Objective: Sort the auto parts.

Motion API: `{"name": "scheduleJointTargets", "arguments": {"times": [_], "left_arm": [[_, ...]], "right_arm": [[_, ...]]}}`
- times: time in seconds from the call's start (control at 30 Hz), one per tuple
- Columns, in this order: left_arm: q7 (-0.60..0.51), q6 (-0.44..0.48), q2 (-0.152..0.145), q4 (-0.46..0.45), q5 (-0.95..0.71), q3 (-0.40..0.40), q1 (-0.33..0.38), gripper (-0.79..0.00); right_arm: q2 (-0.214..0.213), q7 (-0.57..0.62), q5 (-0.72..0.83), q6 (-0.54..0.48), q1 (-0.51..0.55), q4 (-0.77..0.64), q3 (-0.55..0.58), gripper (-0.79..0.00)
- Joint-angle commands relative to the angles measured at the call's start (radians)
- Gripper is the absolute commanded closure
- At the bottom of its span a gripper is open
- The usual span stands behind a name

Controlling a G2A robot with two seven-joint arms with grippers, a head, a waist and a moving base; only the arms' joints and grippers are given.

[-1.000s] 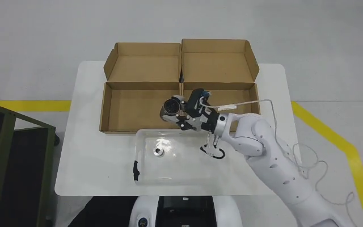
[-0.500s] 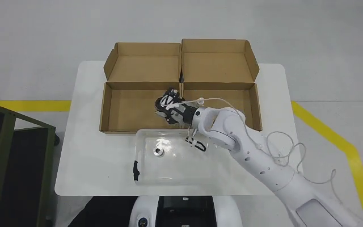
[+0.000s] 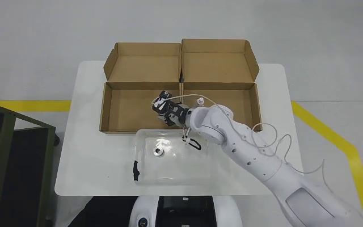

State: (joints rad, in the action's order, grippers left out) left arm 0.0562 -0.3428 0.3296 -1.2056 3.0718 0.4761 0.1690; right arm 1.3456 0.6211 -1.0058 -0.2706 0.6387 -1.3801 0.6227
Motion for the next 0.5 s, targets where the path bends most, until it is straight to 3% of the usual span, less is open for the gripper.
{"name": "scheduleJointTargets", "arguments": {"times": [0.0,0.13,0.47], "left_arm": [[0.000,0.000,0.000,0.000,0.000,0.000,0.000,-0.785],[0.000,0.000,0.000,0.000,0.000,0.000,0.000,-0.785],[0.000,0.000,0.000,0.000,0.000,0.000,0.000,-0.785]], "right_arm": [[0.007,0.010,0.005,-0.009,-0.008,0.017,-0.005,0.000],[0.019,0.027,0.017,-0.025,-0.018,0.047,-0.012,-0.003],[0.044,0.015,0.038,-0.061,-0.031,0.118,-0.013,-0.296]]}}
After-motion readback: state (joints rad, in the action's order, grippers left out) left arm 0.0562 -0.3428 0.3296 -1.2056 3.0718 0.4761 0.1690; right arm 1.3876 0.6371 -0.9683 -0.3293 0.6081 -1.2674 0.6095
